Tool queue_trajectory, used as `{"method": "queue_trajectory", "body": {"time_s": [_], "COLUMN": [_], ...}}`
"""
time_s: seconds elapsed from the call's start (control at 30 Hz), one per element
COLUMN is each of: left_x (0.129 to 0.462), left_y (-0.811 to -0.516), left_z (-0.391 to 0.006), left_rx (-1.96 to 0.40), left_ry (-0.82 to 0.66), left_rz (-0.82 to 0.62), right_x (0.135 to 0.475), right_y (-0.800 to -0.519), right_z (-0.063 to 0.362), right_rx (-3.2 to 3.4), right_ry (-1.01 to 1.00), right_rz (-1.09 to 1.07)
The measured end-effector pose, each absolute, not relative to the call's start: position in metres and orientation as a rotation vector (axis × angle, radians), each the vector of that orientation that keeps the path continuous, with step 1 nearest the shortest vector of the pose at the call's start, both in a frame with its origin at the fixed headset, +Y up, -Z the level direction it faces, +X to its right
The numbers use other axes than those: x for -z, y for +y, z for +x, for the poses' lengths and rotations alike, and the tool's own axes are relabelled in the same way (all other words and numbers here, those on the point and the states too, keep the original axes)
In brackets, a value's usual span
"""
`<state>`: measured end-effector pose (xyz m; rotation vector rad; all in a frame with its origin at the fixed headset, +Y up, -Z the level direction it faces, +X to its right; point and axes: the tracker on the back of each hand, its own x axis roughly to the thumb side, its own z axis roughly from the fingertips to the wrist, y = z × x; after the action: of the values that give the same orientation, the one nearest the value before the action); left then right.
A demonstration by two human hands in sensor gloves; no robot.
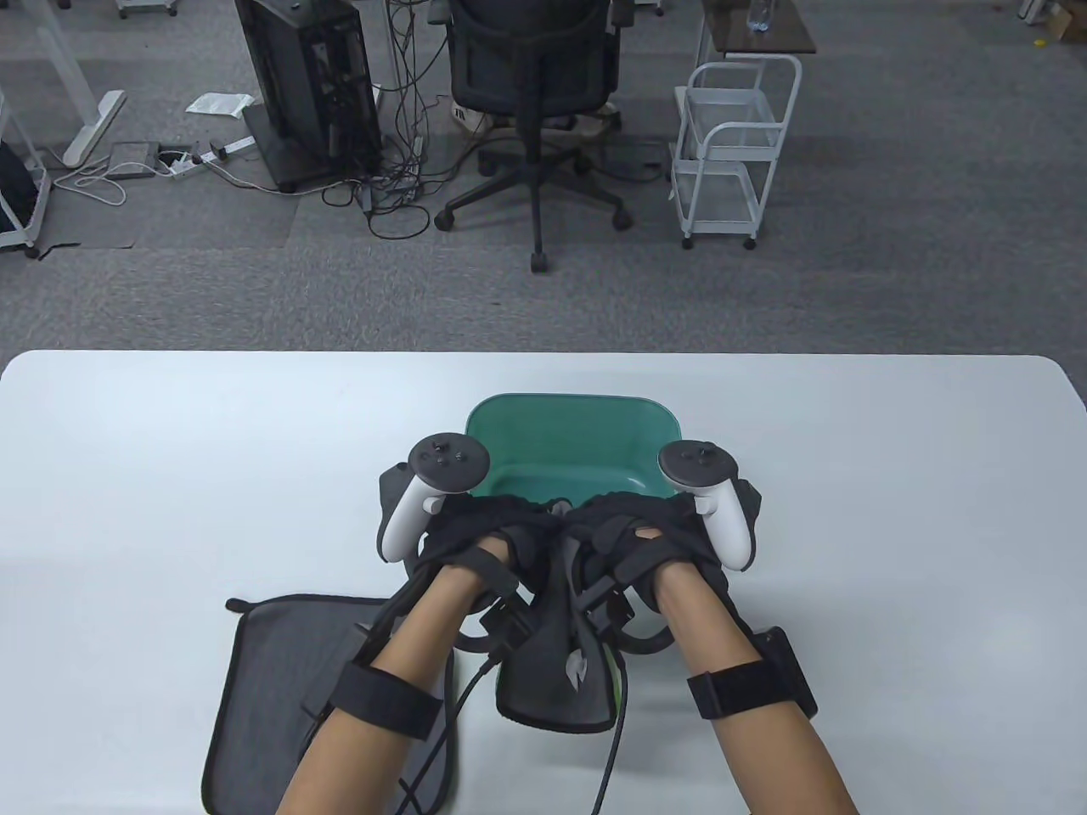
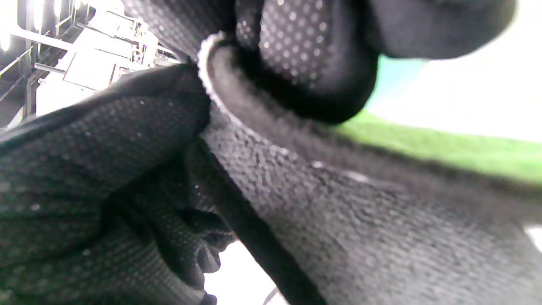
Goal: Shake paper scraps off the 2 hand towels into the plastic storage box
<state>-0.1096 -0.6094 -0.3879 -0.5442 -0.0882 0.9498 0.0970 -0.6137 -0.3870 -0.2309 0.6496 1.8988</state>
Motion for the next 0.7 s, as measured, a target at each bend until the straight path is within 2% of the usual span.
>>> {"method": "queue_trajectory", "body": {"time_s": [0.33,0.7], "left_x": [0.411,0.438], "left_y": [-0.566,-0.529], "left_z": [-0.104,-0.103], "left_rx": [-1.004,-1.079], "left_ry": [-0.065,-0.038], "left_rz": [-0.507,-0.47], "right_x": [0.414,0.446], "right_y": [-0.572,-0.547], "right_z": [0.109,0.117], "right_rx": [-1.837,-1.663], "right_ry": [0.617,0.578], "right_rz": [-0.21,-0.192]}}
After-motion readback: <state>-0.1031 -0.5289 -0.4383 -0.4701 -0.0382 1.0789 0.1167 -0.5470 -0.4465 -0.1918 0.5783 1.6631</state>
